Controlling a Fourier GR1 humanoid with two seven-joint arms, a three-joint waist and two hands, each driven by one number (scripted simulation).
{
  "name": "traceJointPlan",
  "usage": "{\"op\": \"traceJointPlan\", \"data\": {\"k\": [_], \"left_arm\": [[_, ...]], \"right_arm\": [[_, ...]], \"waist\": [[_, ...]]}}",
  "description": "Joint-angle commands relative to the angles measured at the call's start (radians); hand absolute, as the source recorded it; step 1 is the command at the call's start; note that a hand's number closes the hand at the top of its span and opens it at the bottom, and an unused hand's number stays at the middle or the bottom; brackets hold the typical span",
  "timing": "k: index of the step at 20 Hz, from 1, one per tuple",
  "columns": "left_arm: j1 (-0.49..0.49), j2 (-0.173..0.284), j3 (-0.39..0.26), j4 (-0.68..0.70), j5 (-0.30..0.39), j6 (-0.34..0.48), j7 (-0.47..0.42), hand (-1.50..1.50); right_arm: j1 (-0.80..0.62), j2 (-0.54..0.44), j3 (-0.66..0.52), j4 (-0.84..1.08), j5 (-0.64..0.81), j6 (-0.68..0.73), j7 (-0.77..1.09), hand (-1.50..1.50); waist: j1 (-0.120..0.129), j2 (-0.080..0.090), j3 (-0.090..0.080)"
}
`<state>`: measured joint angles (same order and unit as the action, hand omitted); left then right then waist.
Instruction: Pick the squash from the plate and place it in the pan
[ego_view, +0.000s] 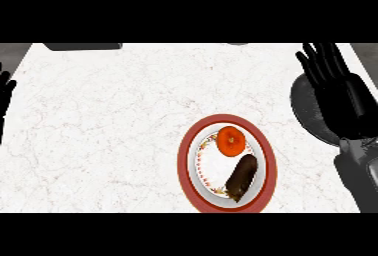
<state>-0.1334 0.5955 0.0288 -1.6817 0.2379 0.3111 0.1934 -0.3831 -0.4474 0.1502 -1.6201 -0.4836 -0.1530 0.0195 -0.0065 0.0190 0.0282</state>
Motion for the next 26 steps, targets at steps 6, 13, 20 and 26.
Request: {"op": "traceJointPlan", "data": {"k": [6,13,20,26], "left_arm": [[0.005,-0.189,-0.115,0.030,0.034,-0.023,-0.018,0.00],[0.038,-0.210,-0.104,0.056,0.075,-0.041,-0.014,0.00],[-0.038,-0.217,-0.093,0.120,0.072,-0.071,-0.014,0.00],[-0.068,-0.249,-0.117,0.113,0.054,-0.061,0.016,0.00]], "right_arm": [[0.010,0.070,-0.022,-0.039,0.175,-0.187,-0.099,1.50],[0.412,-0.055,0.179,-0.166,0.609,-0.469,-0.004,-1.50],[0.505,-0.253,0.195,-0.377,0.865,-0.427,0.273,-1.50],[0.361,-0.348,0.204,-0.479,0.922,-0.163,0.577,-1.50]], "waist": [[-0.003,-0.020,-0.029],[-0.056,-0.033,-0.033],[-0.018,-0.020,-0.032],[0.006,-0.018,-0.031]]}}
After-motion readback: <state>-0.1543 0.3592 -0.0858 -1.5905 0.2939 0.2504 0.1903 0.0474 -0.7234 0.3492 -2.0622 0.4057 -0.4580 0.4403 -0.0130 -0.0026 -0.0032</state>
